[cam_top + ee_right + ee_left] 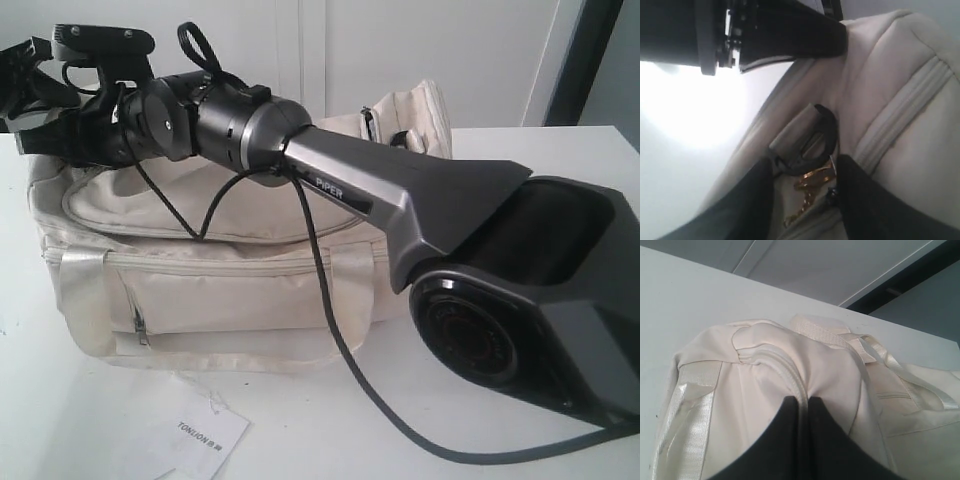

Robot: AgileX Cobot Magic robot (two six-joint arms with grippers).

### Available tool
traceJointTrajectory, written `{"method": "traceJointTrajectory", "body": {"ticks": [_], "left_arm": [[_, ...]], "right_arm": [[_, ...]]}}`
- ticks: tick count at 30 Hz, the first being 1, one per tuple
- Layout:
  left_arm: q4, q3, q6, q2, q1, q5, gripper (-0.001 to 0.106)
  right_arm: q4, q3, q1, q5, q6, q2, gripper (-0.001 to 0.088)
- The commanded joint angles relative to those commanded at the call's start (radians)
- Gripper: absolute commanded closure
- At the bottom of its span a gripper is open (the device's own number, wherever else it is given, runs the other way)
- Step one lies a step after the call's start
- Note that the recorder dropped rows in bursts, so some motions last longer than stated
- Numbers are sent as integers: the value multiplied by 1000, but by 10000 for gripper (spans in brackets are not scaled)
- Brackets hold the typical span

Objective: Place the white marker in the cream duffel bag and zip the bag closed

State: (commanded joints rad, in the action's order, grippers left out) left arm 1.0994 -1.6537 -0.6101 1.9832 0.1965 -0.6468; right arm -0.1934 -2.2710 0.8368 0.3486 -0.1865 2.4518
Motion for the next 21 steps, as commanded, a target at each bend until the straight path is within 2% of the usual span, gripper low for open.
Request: {"method": "traceJointTrajectory", "body": {"ticks": [5, 8, 12, 21], "left_arm": [[0, 0, 0, 0, 0, -1, 1048], [0, 0, 0, 0, 0, -2, 1048], [0, 0, 0, 0, 0, -4, 1048], [-2, 0, 0, 0, 0, -4, 1048]], "right_arm": [[0, 0, 0, -15, 0, 14, 684], [0, -2, 0, -13, -28, 12, 869], [0, -2, 0, -2, -57, -6, 868], [-4, -2, -14, 130, -38, -78, 868]]}}
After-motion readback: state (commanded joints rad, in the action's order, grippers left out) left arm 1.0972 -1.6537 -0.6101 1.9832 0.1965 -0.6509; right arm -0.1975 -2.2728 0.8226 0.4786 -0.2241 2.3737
